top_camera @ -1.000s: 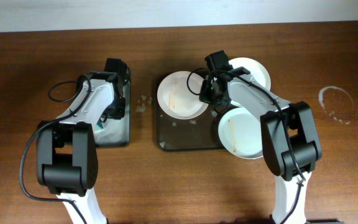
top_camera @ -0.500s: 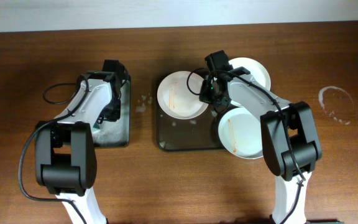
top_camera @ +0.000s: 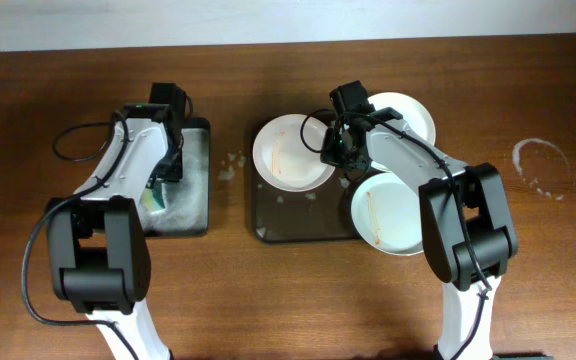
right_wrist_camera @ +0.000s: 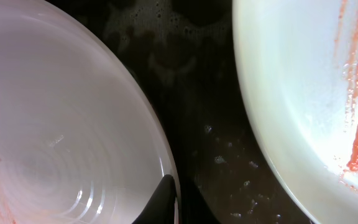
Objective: Clean dirty plates on tray and stack at the side
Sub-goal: 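Grasp the green-and-yellow sponge with the left gripper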
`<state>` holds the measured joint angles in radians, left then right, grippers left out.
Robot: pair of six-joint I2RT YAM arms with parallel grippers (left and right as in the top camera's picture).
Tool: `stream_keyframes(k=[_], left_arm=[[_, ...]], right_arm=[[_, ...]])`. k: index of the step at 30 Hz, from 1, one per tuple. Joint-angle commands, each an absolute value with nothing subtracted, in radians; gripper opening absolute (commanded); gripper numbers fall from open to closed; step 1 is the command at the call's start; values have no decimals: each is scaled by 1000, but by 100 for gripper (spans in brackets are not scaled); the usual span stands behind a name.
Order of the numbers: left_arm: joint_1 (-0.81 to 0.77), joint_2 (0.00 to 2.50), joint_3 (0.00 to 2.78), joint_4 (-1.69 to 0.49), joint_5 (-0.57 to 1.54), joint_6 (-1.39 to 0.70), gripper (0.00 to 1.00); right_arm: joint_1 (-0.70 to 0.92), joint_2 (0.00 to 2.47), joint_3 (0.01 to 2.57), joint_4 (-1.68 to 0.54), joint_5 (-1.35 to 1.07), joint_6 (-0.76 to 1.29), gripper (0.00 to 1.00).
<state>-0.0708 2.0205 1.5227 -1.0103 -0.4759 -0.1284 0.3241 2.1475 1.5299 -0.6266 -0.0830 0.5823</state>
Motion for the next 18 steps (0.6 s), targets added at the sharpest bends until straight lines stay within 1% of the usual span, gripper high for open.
stream_keyframes(k=[1,6,10,15,16,17,18], left_arm=[[-102,2025,1542,-1015,-443,-136,58],[-120,2026,1539,-1024,-435,-140,57],[-82,2028,1539,-1030,-437,-239,57],[-19,2037,1539,-1018,-285,-249,57],[-16,2040,1539,-1015,-263,-249,53],[-17,2045,1539,-1013,-251,-249,43],[-19,2049,1539,-1012,-247,-250,36]], right_arm=[[327,2167,1525,-620,-67,581,5],[327,2167,1525,-621,-67,581,6],[327,2167,1525,-621,-67,581,5],[327,2167,1525,-620,-67,581,6],[327,2167,1525,-620,-67,581,6],[327,2167,1525,-619,-67,581,6],[327,2167,1525,-619,-67,581,5]])
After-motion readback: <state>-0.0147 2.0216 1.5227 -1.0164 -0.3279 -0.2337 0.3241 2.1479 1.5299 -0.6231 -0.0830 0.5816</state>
